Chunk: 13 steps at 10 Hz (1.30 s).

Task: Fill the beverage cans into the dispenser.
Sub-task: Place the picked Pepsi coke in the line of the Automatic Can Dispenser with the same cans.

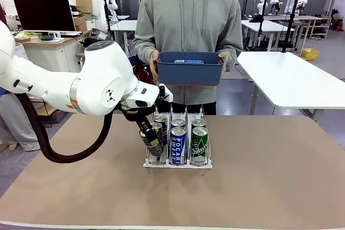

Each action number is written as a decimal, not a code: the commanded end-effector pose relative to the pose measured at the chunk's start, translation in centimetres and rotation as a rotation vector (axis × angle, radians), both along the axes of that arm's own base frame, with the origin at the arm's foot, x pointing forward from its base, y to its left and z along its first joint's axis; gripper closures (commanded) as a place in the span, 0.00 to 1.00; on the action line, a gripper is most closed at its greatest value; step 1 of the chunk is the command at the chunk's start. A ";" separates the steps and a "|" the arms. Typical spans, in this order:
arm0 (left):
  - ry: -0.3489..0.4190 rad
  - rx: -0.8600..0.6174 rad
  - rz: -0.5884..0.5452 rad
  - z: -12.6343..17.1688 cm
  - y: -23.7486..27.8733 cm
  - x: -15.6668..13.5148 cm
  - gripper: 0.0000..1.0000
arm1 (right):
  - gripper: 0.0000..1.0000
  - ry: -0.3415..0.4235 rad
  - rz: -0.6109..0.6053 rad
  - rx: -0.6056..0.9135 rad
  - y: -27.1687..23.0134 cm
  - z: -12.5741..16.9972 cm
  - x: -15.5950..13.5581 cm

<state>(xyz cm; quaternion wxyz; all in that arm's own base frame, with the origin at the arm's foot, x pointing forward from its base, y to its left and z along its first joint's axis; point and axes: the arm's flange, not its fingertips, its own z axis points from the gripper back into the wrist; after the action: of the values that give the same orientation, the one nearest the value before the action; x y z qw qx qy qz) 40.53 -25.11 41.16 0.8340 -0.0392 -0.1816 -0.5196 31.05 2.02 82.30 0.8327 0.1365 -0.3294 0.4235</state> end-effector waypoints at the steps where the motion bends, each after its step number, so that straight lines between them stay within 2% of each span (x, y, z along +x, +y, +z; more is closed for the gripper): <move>1: -0.058 0.014 0.027 0.0 0.1 2.3 0.42 | 0.00 -0.004 0.010 0.022 0.2 -0.4 -0.2; 4: -0.006 0.022 0.019 -1.0 -0.2 3.3 0.42 | 0.00 -0.004 0.010 0.022 0.2 -0.4 -0.2; 6: 0.056 0.039 0.022 -1.5 -0.6 3.6 0.42 | 0.00 -0.004 0.010 0.022 0.2 -0.4 -0.2; 9: 0.097 0.058 0.042 -2.0 -0.9 4.0 0.42 | 0.00 -0.004 0.010 0.022 0.2 -0.4 -0.2; 11: 0.161 0.093 0.065 -1.9 -1.2 3.9 0.42 | 0.00 -0.004 0.010 0.022 0.2 -0.4 -0.2; 12: 0.185 0.085 0.027 -1.8 -1.3 3.5 0.42 | 0.00 -0.004 0.010 0.022 0.2 -0.4 -0.2; 13: 0.136 0.053 0.042 -2.4 -1.5 3.2 0.42 | 0.00 -0.004 0.010 0.022 0.2 -0.4 -0.2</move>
<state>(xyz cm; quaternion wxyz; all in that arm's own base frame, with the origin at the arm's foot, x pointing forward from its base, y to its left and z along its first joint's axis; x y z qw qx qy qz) 43.91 -26.98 39.05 0.8561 -0.0498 -0.1051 -0.5036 31.05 2.02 82.30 0.8327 0.1365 -0.3294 0.4236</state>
